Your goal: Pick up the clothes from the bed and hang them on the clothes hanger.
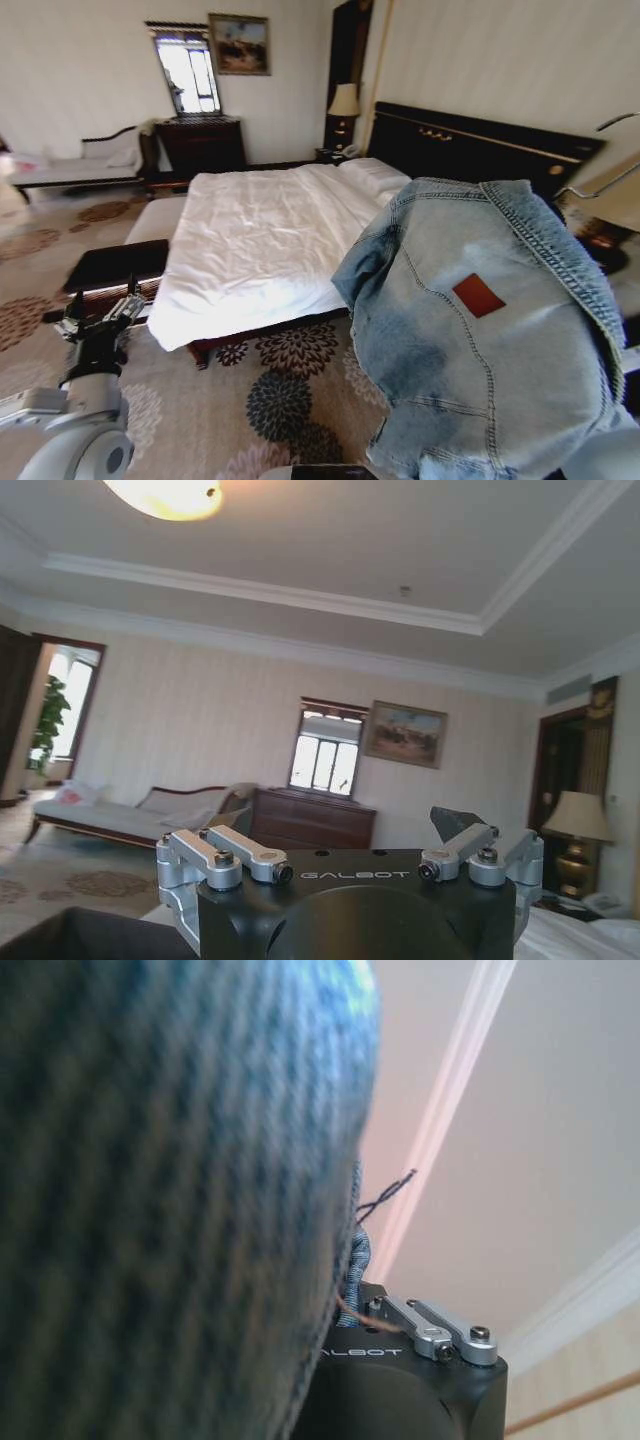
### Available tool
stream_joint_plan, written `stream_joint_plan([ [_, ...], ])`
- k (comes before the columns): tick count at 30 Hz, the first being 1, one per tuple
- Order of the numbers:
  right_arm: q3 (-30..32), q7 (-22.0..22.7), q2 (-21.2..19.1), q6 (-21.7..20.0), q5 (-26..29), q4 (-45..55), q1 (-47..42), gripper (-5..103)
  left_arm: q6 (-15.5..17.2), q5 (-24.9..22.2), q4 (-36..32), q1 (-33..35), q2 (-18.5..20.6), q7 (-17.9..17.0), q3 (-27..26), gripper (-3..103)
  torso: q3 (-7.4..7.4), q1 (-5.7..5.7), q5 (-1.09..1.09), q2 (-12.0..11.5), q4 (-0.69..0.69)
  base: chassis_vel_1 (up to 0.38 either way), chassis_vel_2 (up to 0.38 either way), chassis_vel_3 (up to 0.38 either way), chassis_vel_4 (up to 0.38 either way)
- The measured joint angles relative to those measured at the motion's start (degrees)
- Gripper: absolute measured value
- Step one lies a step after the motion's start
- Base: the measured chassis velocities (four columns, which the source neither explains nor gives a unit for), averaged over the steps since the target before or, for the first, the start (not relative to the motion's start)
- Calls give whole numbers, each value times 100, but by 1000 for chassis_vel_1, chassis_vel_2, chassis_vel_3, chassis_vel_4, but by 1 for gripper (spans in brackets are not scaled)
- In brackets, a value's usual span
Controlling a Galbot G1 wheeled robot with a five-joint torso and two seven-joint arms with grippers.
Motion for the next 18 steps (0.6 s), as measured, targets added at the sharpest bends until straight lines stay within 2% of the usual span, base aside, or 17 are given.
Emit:
stream_joint_plan([
  [4, -22, -69, 6, 0, 1, 0, 0, 21, -1, -2, 15, -13, 4, 2, 6, 100, 0, 0, 0, 0, -1, -122, -132, -125, -130],
  [9, -106, -376, -27, 38, 195, 0, 5, 21, -2, -2, 37, -30, 5, 6, 16, 100, 0, 0, 0, 0, -1, -123, -123, -128, -122],
  [18, -609, -767, -242, 64, 473, 0, 162, 21, -13, -2, 54, -50, 2, 13, 25, 100, 0, 0, -1, 0, 0, -115, -116, -128, -129],
])
